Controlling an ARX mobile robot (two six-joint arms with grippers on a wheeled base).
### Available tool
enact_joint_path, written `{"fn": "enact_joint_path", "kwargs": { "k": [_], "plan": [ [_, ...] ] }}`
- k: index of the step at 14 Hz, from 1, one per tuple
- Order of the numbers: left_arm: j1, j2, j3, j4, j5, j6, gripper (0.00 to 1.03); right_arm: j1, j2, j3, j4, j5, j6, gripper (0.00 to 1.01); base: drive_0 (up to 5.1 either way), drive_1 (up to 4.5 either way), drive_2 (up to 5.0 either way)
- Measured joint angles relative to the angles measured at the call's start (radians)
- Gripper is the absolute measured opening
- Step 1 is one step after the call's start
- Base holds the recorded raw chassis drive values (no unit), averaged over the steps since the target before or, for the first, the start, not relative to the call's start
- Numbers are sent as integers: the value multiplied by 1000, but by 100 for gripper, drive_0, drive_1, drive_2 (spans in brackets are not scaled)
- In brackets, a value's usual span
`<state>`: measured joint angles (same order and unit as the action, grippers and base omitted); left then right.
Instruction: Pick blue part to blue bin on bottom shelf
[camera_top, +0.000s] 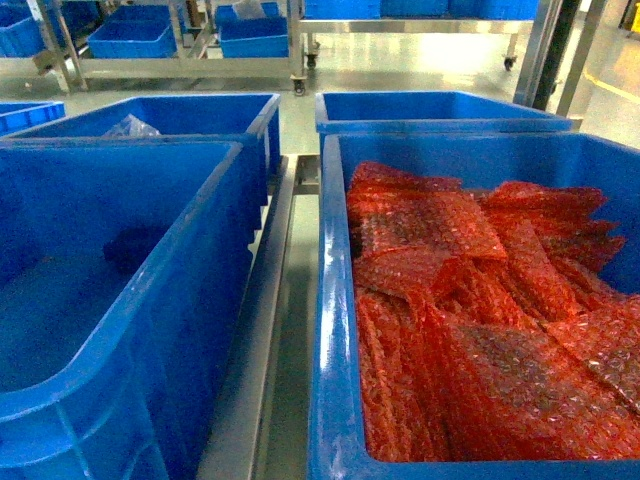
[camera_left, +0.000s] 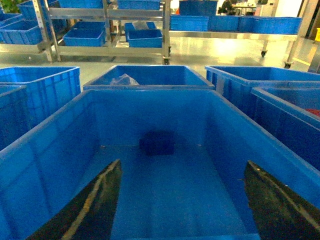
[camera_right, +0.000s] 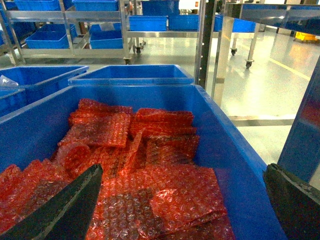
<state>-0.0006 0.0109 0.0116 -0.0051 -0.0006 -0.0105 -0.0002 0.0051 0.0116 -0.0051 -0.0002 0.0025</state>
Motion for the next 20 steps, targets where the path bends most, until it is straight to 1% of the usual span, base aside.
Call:
{"fn": "enact_joint_path", "kwargs": {
  "k": [2, 3, 4, 20],
  "plan": [
    [0, 0, 0, 0, 0, 0, 97, 0, 0, 0, 0, 0, 0, 98, 0, 0, 0],
    [0, 0, 0, 0, 0, 1, 100, 0, 0, 0, 0, 0, 0, 98, 0, 0, 0],
    [0, 0, 0, 0, 0, 0, 98, 0, 0, 0, 0, 0, 0, 98, 0, 0, 0],
    [0, 0, 0, 0, 0, 1, 98, 0, 0, 0, 0, 0, 0, 98, 0, 0, 0]
  ]
}}
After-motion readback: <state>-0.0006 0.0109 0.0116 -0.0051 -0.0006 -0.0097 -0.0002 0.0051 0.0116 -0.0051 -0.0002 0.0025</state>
